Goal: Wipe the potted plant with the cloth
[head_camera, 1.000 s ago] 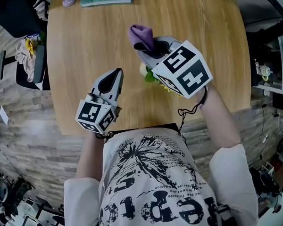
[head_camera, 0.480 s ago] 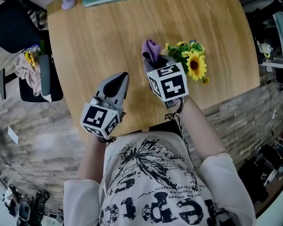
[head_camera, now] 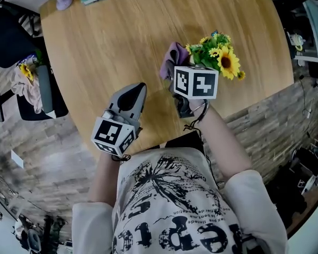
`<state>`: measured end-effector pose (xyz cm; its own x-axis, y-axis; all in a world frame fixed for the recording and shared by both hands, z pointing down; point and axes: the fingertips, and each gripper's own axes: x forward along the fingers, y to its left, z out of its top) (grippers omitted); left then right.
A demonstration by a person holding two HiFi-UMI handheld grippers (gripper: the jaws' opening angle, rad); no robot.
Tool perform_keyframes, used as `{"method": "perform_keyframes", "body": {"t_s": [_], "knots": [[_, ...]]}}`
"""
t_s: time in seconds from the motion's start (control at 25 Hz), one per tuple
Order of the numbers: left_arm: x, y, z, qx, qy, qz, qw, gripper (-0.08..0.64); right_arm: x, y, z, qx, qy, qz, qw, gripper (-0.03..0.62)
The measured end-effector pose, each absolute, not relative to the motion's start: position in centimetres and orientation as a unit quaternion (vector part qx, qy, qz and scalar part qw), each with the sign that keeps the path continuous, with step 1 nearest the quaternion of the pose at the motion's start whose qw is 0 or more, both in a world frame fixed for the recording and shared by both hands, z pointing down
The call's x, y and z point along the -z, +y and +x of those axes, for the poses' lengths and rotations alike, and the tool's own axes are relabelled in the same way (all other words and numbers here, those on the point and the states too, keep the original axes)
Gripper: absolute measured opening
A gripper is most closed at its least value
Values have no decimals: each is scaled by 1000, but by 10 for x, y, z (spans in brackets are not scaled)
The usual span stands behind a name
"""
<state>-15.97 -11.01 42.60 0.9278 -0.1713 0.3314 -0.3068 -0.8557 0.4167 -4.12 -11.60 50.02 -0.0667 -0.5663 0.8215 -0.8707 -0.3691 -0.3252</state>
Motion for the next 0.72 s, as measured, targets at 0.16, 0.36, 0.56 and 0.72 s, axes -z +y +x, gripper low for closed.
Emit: {"method": "perform_keyframes", "body": {"t_s": [0.16, 0.36, 0.56, 0.72], "knots": [[-428, -106, -157, -146, -117, 953, 239, 3, -503, -99, -40, -537, -520, 656, 105, 75], [-430, -98, -148, -149, -109, 953, 240, 3, -506, -78, -39, -535, -535, 641, 133, 77], [-430, -86, -134, -154, -101, 956, 230, 3, -507, -64, -38, -535, -552, 621, 153, 77], [-425, -81, -123, -147, -113, 958, 220, 3, -511, -47, -37, -539, -566, 601, 168, 77]]}}
